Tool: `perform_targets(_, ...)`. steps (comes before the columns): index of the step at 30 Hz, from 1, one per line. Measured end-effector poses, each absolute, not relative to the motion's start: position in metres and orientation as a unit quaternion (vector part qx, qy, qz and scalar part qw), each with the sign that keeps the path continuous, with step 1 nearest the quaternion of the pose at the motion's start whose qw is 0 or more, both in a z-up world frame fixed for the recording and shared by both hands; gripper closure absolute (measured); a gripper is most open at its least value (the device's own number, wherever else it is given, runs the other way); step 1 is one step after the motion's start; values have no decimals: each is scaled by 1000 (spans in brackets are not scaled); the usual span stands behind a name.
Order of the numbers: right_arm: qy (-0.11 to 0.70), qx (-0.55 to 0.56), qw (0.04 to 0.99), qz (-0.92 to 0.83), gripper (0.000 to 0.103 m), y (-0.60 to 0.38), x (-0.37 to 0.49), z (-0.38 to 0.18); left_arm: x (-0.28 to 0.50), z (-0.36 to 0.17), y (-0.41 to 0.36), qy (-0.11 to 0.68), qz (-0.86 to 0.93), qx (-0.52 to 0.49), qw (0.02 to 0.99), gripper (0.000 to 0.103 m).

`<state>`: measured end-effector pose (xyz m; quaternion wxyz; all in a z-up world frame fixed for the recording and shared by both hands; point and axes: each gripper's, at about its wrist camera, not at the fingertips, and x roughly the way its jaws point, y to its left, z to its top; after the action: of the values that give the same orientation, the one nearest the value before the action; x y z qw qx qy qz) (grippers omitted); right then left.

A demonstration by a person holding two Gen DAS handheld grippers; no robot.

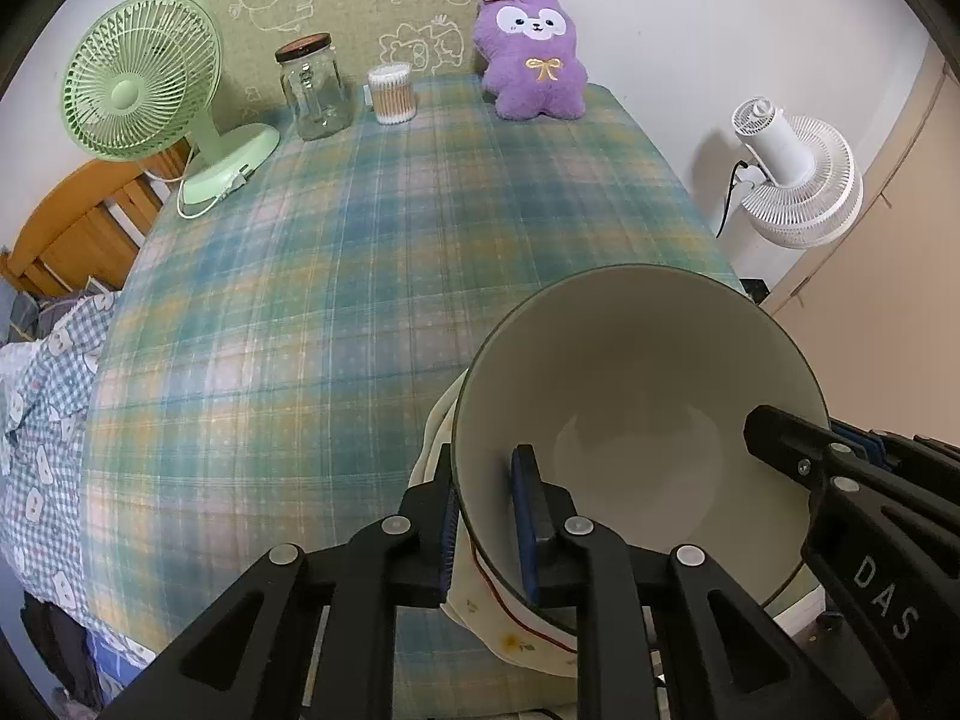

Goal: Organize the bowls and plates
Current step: 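Lower the held bowl into the bowl on the plate stack, then open both grippers and withdraw from the stacked bowls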

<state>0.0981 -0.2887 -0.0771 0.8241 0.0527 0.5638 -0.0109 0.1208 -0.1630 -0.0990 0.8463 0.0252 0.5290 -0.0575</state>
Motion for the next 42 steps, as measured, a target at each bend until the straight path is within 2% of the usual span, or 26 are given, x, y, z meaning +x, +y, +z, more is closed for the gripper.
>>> perform_targets(6,564,35,825,-17,89,-288,96,-73,119,-92,-160,522,-42,25,851,64)
perform_targets(9,561,33,827,-29,72,-288,92,-70,116,-86,-156,516,-42,26,855,56)
perform_targets(11,551,38,833,-40,49,-288,87,-64,114,-83,-152,511,-43,28,858,49)
perform_targets(13,537,40,841,-58,41,-289,81,-57,112,-78,-147,505,-49,27,861,43)
perform_targets(18,509,52,855,-85,39,-279,70,-38,104,-59,-126,472,-63,27,879,31)
perform_targets(28,439,35,895,-72,38,-190,42,-8,80,-28,-35,406,-59,20,912,18)
perform_targets(35,378,60,923,-51,22,-135,21,-4,62,-27,31,371,-39,31,927,12)
perform_targets(42,351,42,935,-28,19,-103,6,-18,35,-43,73,340,10,21,940,7)
